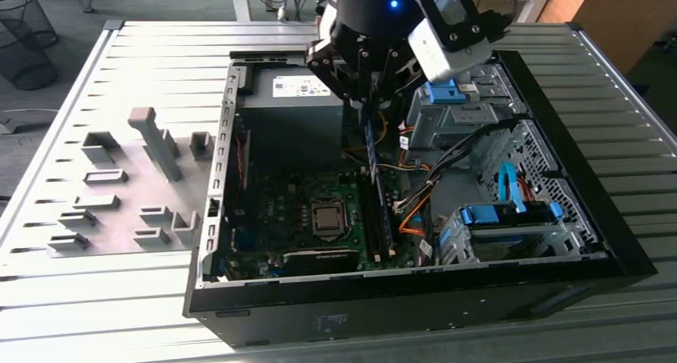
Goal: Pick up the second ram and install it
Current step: 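Insert the second ram into the second slot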
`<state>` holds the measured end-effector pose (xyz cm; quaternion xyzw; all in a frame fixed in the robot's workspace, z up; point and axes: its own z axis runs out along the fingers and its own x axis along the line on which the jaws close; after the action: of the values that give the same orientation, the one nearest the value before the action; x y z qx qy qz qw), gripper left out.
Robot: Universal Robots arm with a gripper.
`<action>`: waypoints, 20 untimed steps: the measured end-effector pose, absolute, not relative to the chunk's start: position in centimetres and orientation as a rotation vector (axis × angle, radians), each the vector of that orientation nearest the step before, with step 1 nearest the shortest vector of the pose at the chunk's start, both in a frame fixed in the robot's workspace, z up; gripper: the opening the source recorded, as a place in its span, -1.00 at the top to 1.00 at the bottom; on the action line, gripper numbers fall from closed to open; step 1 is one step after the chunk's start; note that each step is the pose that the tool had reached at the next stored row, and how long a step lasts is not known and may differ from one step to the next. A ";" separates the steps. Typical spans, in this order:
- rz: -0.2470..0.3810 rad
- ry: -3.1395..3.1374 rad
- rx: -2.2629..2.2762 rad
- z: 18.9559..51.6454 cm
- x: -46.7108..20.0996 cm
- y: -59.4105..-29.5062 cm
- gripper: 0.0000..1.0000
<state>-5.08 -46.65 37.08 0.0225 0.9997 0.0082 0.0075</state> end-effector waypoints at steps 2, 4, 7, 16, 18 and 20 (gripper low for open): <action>0.026 3.126 0.070 36.8 -5.1 -46.6 0.73; 0.026 3.126 0.070 36.7 -5.1 -46.6 0.73; 0.026 3.126 0.070 36.7 -5.1 -46.6 0.73; 0.026 3.126 0.070 36.7 -5.1 -46.6 0.73; 0.026 3.126 0.053 36.6 -5.1 -46.7 0.73; 0.026 3.127 0.016 36.6 -5.1 -46.7 0.73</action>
<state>-5.08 -46.68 36.63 0.0052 0.9999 0.0084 0.0074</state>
